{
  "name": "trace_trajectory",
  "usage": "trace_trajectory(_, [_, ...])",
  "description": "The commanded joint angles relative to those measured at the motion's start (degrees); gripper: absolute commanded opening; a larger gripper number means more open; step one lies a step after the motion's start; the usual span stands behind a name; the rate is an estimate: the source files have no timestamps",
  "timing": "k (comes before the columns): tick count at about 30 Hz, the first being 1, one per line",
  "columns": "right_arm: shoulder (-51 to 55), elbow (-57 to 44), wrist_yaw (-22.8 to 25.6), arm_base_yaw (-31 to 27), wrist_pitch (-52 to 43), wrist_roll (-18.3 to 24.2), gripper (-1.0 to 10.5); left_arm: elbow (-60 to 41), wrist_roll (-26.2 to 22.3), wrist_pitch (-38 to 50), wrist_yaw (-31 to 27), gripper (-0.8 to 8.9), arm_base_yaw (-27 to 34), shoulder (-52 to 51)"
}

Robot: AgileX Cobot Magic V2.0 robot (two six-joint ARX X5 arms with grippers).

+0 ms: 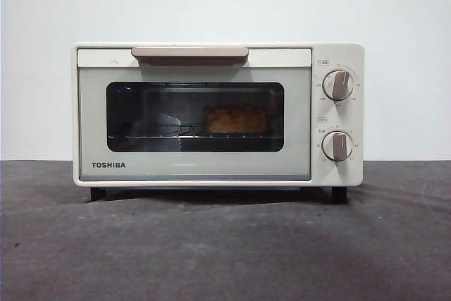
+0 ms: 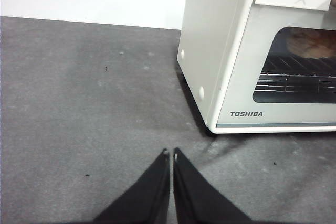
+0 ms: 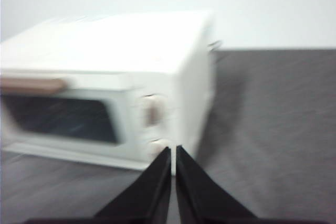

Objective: The left arm flap open the oven, the right arm pick bread and place it into oven, the left arm flap close the oven

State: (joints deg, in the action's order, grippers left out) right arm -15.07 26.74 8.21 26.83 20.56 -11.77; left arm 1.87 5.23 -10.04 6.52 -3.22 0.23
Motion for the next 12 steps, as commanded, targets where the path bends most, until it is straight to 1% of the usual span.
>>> trace_trajectory(1, [4.7, -10.3, -2.8, -7.1, -6.0, 6.1, 0.1, -1.2, -0.7, -0.3, -0.1, 0.16, 0.1, 0.0])
trace_trajectory(3, [6.8, -14.7, -4.6, -10.6, -7.6, 7.9, 0.1, -1.2, -0.7, -0.3, -0.1, 0.16, 0.1, 0.0])
trace_trajectory(4, [8.3, -18.1, -6.1, -12.6, -9.0, 9.5, 0.1, -1.2, -0.7, -0.3, -0.1, 0.16, 0.1, 0.0])
trace_trajectory(7, [10.6, -23.5, -8.4, -16.0, -11.7, 11.9, 0.1, -1.2, -0.7, -0.3, -0.1, 0.16, 0.1, 0.0])
trace_trajectory(12, [12.8, -26.2, -9.4, -18.4, -10.7, 12.3, 0.1, -1.2, -0.7, -0.3, -0.1, 0.16, 0.1, 0.0])
